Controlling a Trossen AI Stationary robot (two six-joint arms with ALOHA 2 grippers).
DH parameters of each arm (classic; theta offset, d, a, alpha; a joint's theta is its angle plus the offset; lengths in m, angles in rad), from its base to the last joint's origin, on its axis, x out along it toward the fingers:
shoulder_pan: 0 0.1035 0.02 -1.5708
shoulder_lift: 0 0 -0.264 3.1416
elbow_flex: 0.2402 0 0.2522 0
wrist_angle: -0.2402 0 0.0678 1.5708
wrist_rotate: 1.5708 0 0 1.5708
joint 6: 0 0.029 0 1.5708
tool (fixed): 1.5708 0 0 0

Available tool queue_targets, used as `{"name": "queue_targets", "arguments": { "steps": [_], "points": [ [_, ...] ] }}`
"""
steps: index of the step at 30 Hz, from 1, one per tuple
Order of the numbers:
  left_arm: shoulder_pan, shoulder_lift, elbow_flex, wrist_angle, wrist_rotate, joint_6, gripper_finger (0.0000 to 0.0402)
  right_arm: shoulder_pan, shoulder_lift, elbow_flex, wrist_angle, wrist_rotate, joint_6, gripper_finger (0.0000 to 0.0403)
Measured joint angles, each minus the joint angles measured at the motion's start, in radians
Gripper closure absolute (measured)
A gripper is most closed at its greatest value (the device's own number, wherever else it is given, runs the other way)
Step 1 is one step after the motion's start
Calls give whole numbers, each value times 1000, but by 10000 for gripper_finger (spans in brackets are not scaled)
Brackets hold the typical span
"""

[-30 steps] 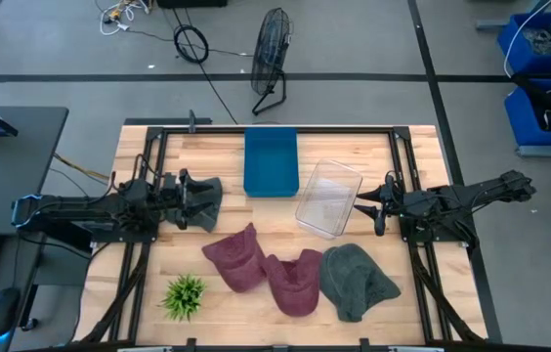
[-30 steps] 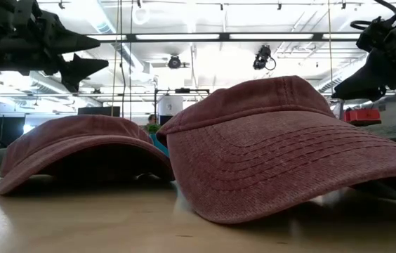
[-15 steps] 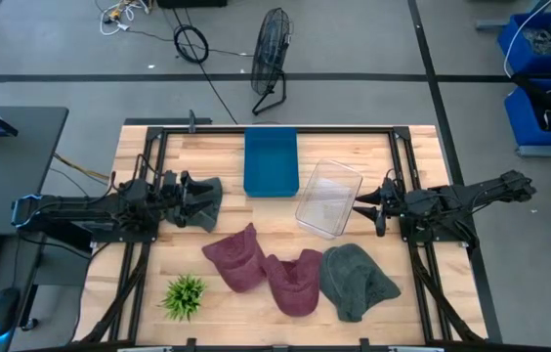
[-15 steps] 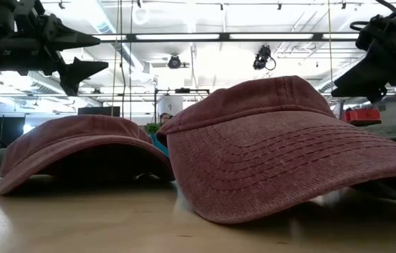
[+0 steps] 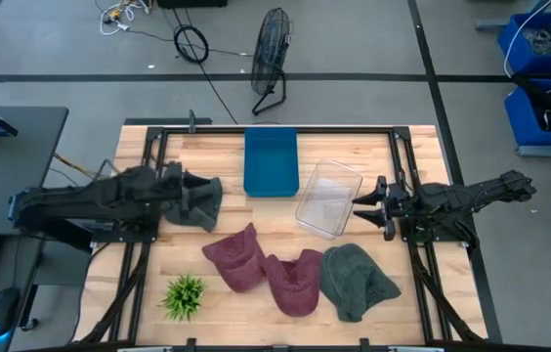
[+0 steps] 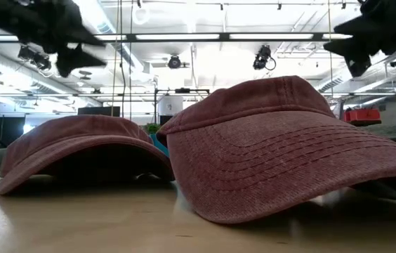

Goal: Pick & Place hat
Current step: Put the gray cap into the blue bin

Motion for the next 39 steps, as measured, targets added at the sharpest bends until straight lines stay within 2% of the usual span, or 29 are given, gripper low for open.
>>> {"name": "queue_targets", "arguments": {
  "steps": [2,5,9,16,20,28,39],
  "points": [
    [0,60,90,-188,-33,-75,167,0,0,0,-3,-6,6,227],
    [0,139,175,-327,-44,-195,176,0,1,0,-24,-6,33,227],
    [0,216,213,-393,-76,-301,185,0,2,0,-37,-8,53,227],
    [1,345,213,-555,-227,-394,186,0,2,0,-37,-8,44,227],
    [2,400,213,-602,-283,-480,186,0,2,0,-42,-8,44,227],
    [1,513,213,-725,-308,-607,186,0,3,0,-121,-7,44,227],
    [1,692,213,-659,-308,-681,186,0,3,0,-164,-6,44,227]
  ]
}}
